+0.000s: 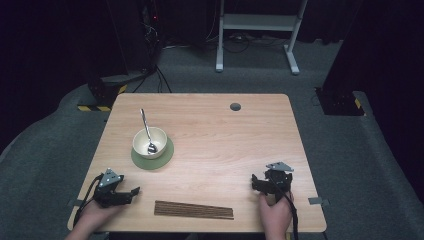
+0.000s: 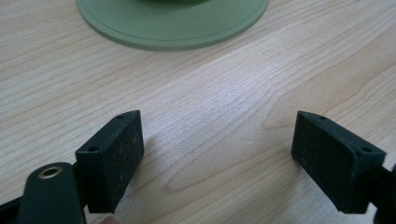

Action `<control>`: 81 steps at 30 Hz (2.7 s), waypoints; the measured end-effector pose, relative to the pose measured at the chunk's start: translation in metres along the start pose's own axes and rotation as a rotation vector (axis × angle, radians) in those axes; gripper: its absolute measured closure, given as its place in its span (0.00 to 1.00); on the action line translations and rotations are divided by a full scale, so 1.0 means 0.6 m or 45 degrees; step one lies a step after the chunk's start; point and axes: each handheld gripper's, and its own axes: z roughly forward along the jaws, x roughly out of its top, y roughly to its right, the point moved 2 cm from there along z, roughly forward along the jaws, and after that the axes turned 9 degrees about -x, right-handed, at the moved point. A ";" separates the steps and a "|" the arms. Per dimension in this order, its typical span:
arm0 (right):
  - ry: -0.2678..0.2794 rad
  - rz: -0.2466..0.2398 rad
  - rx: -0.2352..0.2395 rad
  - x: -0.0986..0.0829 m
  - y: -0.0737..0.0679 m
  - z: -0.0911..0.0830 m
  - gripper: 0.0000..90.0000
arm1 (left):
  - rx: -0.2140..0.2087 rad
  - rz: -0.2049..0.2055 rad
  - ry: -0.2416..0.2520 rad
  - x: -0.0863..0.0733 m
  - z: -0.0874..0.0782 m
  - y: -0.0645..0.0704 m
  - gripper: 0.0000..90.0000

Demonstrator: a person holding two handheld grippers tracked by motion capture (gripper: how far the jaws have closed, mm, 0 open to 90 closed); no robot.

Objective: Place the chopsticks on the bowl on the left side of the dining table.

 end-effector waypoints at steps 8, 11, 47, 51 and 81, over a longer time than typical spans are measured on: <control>0.000 0.000 0.000 0.000 0.000 0.000 0.10 | -0.003 -0.001 -0.011 0.003 0.002 -0.001 0.18; 0.000 0.000 0.000 0.000 0.000 0.000 0.10 | -0.010 0.012 -0.024 0.004 0.002 0.000 0.17; -0.002 0.011 0.000 -0.009 -0.001 -0.009 0.10 | -0.155 0.188 -0.024 0.046 0.014 0.090 0.17; -0.002 0.010 0.000 -0.009 -0.001 -0.009 0.10 | -0.180 0.202 -0.024 0.052 0.015 0.098 0.17; 0.027 -0.023 -0.010 -0.021 -0.012 -0.031 0.14 | -0.401 0.286 -0.056 0.065 0.059 0.147 0.42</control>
